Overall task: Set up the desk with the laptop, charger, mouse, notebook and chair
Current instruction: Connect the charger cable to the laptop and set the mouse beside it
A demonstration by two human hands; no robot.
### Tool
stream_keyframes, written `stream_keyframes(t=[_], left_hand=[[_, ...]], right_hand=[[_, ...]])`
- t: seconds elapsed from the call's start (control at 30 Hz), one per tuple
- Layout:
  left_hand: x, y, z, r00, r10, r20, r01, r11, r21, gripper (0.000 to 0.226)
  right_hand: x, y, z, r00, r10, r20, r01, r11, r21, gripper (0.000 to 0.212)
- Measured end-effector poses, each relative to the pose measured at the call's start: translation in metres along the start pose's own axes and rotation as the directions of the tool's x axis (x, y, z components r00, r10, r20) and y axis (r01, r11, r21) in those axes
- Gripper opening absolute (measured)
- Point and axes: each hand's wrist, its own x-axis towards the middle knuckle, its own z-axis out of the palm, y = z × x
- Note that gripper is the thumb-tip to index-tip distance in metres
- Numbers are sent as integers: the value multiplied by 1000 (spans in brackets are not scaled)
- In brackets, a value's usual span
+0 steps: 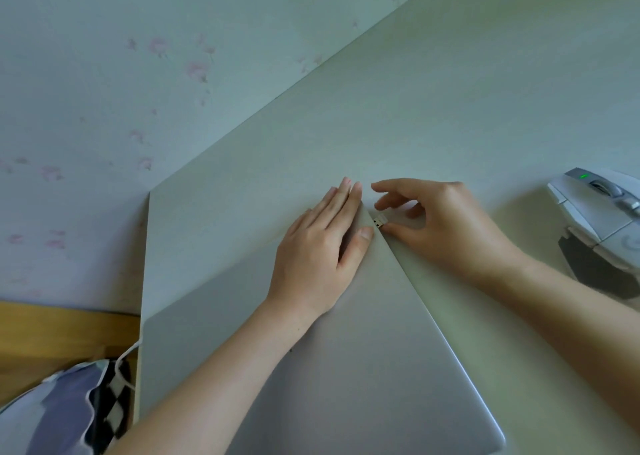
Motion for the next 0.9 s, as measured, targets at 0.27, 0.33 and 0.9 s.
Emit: stream_keyframes(t=[0.27,0.33,0.9], left_hand=[[-2,1,4,999,-12,-31,12,1000,-10,56],[-1,1,4,999,-15,-38,14,1000,-12,56],[0,1,3,996,-24,-82,20,998,-52,49]], right_hand=[[1,1,7,996,-54,-68,52,998,-35,47],[2,1,9,989,-111,-102,104,992,-73,55],[2,3,12,991,-122,-57,122,993,-2,47]])
